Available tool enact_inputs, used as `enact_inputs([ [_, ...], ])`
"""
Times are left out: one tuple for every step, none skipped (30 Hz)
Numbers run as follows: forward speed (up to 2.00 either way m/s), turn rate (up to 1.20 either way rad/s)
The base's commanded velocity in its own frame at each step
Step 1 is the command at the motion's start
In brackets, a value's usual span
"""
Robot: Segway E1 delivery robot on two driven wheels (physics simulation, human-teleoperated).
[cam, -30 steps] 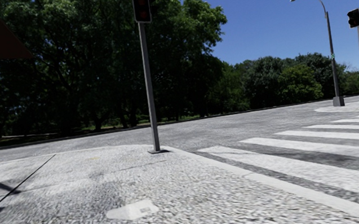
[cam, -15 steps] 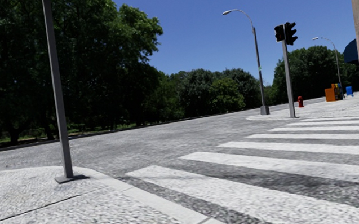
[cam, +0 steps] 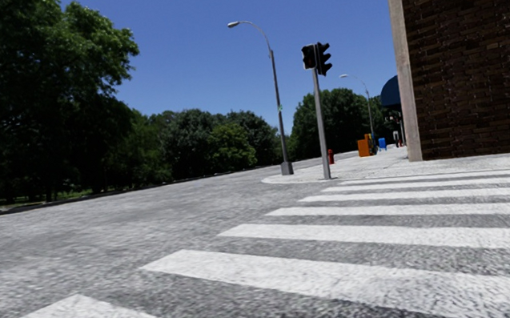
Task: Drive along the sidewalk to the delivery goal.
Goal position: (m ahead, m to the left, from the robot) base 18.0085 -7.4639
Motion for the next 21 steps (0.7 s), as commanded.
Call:
enact_inputs([
  [2.00,-0.68],
  [2.00,-0.68],
  [2.00,-0.68],
  [2.00,-0.68],
  [2.00,-0.68],
  [2.00,-0.68],
  [2.00,-0.68],
  [2.00,-0.68],
  [2.00,0.00],
  [2.00,0.00],
  [2.00,0.00],
  [2.00,0.00],
  [2.00,0.00],
  [2.00,0.00],
  [2.00,0.00],
  [2.00,0.00],
  [2.00,0.00],
  [2.00,0.00],
  [2.00,0.00],
  [2.00,0.00],
  [2.00,-0.16],
])
